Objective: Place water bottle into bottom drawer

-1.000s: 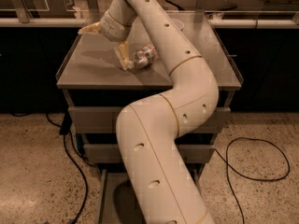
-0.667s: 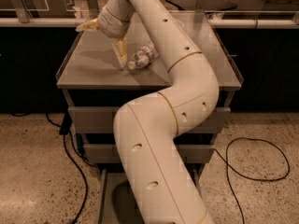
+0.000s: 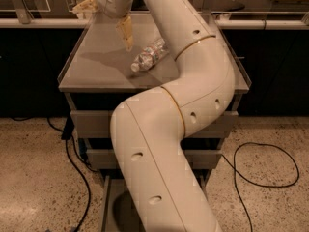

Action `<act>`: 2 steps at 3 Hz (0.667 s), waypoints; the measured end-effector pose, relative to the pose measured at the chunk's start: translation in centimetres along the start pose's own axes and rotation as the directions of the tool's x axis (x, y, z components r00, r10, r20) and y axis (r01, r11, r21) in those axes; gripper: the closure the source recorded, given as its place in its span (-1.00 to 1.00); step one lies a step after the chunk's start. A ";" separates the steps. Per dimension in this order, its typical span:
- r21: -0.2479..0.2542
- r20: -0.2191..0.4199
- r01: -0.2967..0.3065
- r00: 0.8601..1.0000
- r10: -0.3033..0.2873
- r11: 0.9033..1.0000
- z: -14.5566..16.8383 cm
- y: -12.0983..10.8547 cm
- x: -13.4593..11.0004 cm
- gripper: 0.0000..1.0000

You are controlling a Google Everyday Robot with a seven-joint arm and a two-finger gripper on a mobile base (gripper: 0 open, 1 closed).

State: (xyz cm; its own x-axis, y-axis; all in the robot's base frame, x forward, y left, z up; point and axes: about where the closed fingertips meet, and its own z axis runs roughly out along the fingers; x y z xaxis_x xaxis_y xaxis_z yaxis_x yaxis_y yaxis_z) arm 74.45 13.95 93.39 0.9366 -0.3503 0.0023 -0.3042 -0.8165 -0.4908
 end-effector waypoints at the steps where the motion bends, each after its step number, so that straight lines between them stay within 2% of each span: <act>1: -0.021 -0.061 -0.029 0.998 0.027 0.999 -2.6 1.0 0.8 -1.00; 2: -0.023 -0.125 -0.085 0.989 0.081 0.996 -5.6 2.8 2.1 -1.00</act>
Offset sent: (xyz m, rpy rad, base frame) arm 0.0133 -0.1167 0.0832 -0.1177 -0.0292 -0.2271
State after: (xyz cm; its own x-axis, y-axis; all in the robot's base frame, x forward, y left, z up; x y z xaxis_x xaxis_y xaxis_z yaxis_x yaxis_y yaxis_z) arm 74.58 8.33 96.87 0.8798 -0.4700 0.0710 -0.3863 -0.7941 -0.4692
